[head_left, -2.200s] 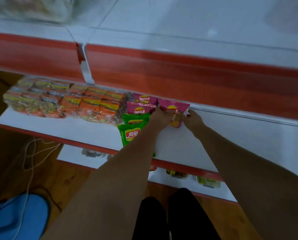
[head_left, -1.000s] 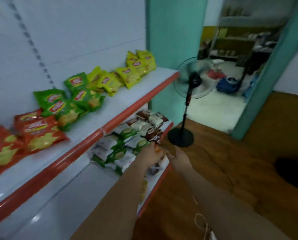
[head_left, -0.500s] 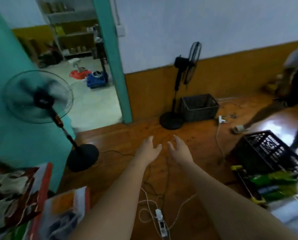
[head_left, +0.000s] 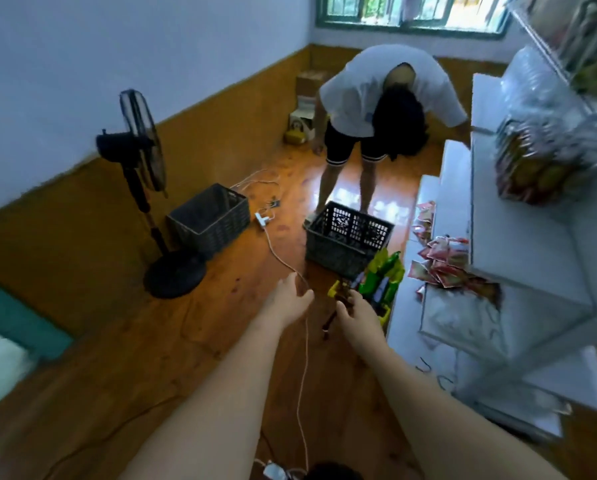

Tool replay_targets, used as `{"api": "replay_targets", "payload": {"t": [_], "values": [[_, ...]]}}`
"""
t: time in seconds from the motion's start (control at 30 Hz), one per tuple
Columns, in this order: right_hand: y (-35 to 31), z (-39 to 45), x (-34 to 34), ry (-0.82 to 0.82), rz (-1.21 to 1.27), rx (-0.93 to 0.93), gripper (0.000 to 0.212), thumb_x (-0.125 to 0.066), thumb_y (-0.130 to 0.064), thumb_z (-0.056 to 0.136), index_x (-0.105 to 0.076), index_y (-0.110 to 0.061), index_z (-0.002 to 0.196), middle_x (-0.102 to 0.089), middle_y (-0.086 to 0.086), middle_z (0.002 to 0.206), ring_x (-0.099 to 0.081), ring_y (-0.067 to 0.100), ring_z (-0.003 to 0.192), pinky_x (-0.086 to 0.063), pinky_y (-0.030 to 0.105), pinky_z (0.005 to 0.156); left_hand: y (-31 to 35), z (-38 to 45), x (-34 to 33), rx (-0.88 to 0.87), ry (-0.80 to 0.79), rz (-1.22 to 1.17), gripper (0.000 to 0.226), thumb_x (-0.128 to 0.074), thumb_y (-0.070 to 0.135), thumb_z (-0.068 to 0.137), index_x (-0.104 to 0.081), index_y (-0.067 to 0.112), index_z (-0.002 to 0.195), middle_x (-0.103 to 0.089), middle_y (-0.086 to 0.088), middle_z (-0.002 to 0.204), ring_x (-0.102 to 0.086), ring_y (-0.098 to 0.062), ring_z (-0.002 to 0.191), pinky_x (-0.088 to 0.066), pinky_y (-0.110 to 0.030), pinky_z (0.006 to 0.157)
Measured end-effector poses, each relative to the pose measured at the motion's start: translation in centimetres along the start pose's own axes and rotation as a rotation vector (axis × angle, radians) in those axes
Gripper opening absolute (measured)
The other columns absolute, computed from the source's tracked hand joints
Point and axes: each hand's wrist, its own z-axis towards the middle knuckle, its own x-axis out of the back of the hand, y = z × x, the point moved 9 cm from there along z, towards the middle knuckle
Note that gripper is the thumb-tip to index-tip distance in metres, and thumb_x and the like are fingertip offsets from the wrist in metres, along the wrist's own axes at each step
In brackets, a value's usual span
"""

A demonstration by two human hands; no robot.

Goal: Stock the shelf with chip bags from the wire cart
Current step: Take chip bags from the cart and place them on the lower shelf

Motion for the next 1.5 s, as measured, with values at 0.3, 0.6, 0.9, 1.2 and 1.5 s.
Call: {"api": "replay_targets", "payload": {"t": [0.3, 0.6, 0.9, 1.2, 1.5], "values": [[6.6, 3.2, 5.5, 0.154, 0.032, -0.236, 0.061, -0.044, -0.044, 0.098, -0.029, -0.017, 0.151, -0.042, 0.004, 0.151, -0.046, 0.025, 0.134, -0.043, 0.042, 0.106, 8.7, 7.4, -4.8, -0.168, -0.176, 0.008, 0.069, -0.055, 0.041, 0.093, -0.030, 0.016, 0.151, -0.048, -0.012, 0.145, -0.050, -0.030, 0.130, -0.044, -0.040, 0.105], [9.3, 16.8, 6.5, 0.123, 0.130, -0.275, 0.056, -0.047, -0.039, 0.097, -0.036, -0.015, 0.147, -0.046, 0.005, 0.147, -0.047, 0.026, 0.132, -0.043, 0.040, 0.106, 15.6, 20.9, -7.9, -0.196, -0.202, 0.130, 0.067, -0.053, 0.039, 0.094, -0.027, 0.015, 0.152, -0.043, -0.012, 0.146, -0.052, -0.032, 0.125, -0.049, -0.042, 0.098], [10.8, 32.5, 8.0, -0.065, 0.030, -0.320, 0.057, -0.049, -0.035, 0.098, -0.034, -0.012, 0.148, -0.046, 0.011, 0.146, -0.051, 0.031, 0.127, -0.044, 0.040, 0.103, 19.9, 34.7, -10.1, -0.041, -0.221, 0.115, 0.064, -0.050, 0.033, 0.095, -0.028, 0.010, 0.150, -0.045, -0.016, 0.144, -0.052, -0.035, 0.124, -0.049, -0.042, 0.095], [16.3, 39.3, 4.1, -0.188, 0.033, -0.470, 0.049, -0.049, -0.033, 0.089, -0.049, -0.005, 0.129, -0.060, 0.017, 0.122, -0.058, 0.033, 0.108, -0.043, 0.034, 0.078, 16.7, 42.0, -16.2, 0.066, -0.344, 0.140, 0.063, -0.051, 0.031, 0.094, -0.030, 0.008, 0.149, -0.046, -0.018, 0.142, -0.050, -0.035, 0.127, -0.045, -0.040, 0.100], [21.0, 44.6, -0.1, -0.109, 0.166, -0.605, 0.013, -0.052, -0.016, 0.092, -0.046, -0.023, 0.084, -0.043, -0.006, 0.073, -0.043, 0.013, 0.067, -0.027, 0.024, 0.053, 12.7, 49.8, -26.0, 0.058, -0.539, 0.168, 0.061, -0.050, 0.030, 0.098, -0.030, 0.004, 0.149, -0.045, -0.020, 0.143, -0.049, -0.036, 0.126, -0.045, -0.041, 0.099]]}}
